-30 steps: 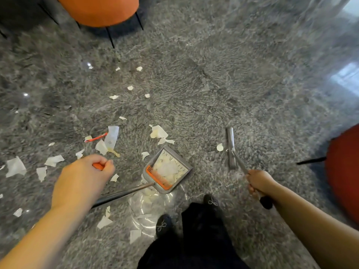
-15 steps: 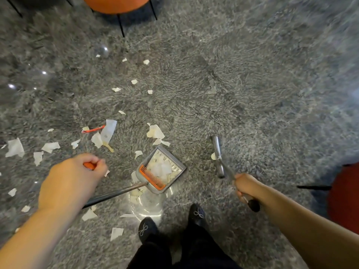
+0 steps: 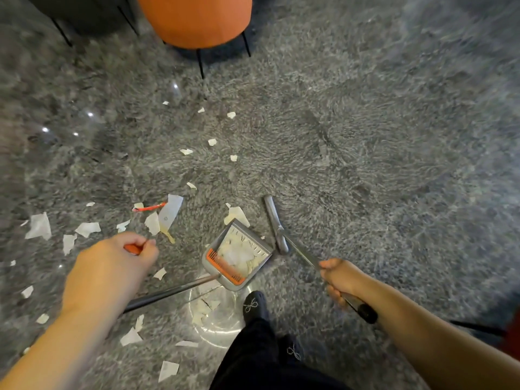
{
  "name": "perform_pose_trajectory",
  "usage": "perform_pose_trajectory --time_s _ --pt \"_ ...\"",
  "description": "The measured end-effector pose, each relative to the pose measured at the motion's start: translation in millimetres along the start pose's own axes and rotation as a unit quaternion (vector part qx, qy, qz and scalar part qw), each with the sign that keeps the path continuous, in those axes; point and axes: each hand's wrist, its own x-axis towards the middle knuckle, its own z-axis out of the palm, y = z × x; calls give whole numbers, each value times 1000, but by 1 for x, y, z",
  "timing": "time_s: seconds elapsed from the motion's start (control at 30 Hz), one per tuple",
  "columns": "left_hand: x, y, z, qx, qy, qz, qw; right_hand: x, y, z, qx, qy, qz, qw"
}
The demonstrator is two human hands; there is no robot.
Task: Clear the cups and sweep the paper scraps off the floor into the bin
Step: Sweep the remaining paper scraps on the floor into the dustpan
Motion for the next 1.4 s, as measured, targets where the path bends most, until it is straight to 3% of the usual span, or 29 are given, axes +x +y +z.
perform_pose_trajectory --time_s 0.43,0.7,1.0,1.27,1.4 --pt "96 88 0 0 -3 63 998 43 -105 -73 57 95 -25 994" --pt "146 165 28 2 -1 22 1000 86 -187 -167 23 122 -18 992" --pt "179 231 55 -11 48 -48 998 157 -277 -249 -182 74 -10 980" --pt "175 218 45 -37 84 -157 983 171 -321 -201 -329 -38 -37 943" --pt "161 201 31 -51 113 -190 974 167 -336 -158 -308 -99 -51 945"
